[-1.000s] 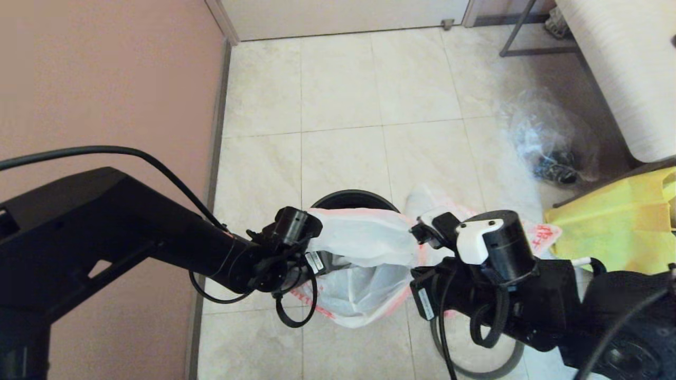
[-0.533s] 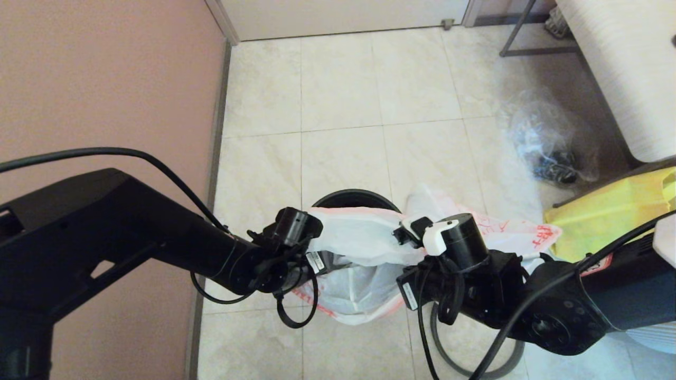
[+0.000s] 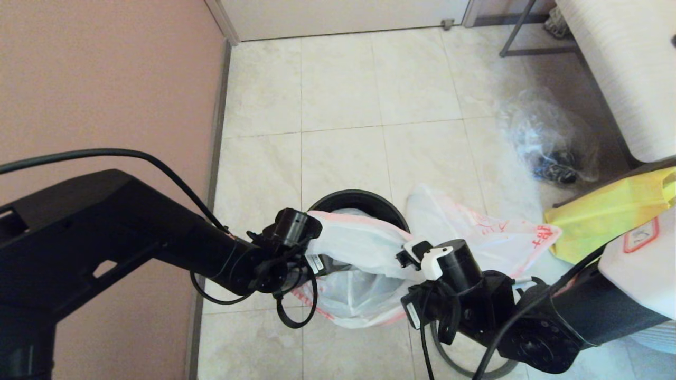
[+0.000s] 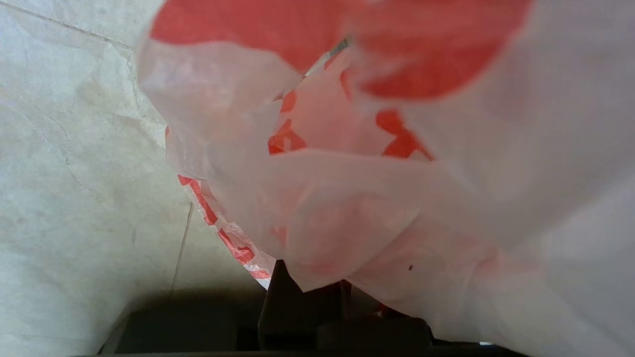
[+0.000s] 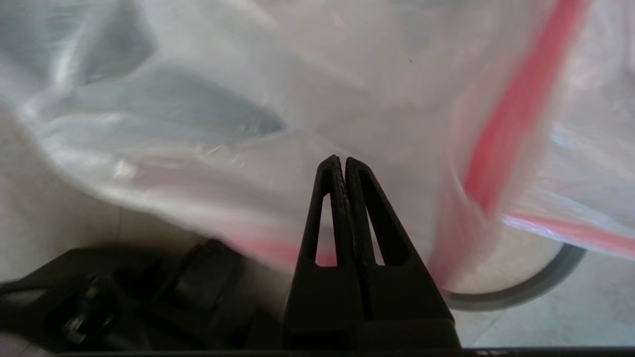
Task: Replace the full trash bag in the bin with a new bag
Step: Put the new garbage bag on the trash can
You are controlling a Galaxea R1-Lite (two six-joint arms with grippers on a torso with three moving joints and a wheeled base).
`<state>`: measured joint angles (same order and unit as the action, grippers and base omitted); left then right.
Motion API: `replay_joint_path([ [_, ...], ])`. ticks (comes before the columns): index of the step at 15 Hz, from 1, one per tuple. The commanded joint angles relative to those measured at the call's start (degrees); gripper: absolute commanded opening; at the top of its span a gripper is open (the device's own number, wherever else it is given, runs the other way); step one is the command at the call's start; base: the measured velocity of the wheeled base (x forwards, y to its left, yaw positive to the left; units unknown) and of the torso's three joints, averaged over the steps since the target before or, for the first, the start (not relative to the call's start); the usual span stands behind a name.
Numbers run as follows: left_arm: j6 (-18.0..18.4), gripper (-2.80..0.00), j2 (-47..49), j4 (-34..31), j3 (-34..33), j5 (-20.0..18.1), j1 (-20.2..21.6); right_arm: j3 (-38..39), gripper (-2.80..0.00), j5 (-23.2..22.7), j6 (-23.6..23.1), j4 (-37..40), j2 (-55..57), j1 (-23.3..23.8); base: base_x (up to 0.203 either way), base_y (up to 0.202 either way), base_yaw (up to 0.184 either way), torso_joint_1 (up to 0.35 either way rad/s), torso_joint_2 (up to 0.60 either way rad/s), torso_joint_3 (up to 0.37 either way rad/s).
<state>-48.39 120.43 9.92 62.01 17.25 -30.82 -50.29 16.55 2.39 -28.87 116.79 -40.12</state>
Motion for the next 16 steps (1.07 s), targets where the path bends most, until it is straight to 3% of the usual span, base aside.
replay_joint_path([
  [1,-0.27,-2.80,0.49,1.33,-0.16,0.23,-0.03,-0.40,-2.80,0.17,-0.05,-0.73,4.70,1.36,0.000,0.000,0.000,0.000,0.00,0.000],
  [8,-0.12,-2.80,1.92,1.77,-0.31,0.15,0.02,-10.66,-2.80,0.23,-0.10,-2.51,10.54,8.46,0.000,0.000,0.000,0.000,0.00,0.000],
  [12,-0.03,-2.80,2.35,1.77,-0.75,-0.93,-0.21,-13.72,-2.80,0.58,3.66,-3.82,9.66,10.97,0.000,0.000,0.000,0.000,0.00,0.000],
  [16,-0.03,-2.80,2.18,1.77,-1.37,-1.69,-1.08,-16.88,-2.80,0.25,4.20,-4.88,11.26,12.55,0.000,0.000,0.000,0.000,0.00,0.000],
])
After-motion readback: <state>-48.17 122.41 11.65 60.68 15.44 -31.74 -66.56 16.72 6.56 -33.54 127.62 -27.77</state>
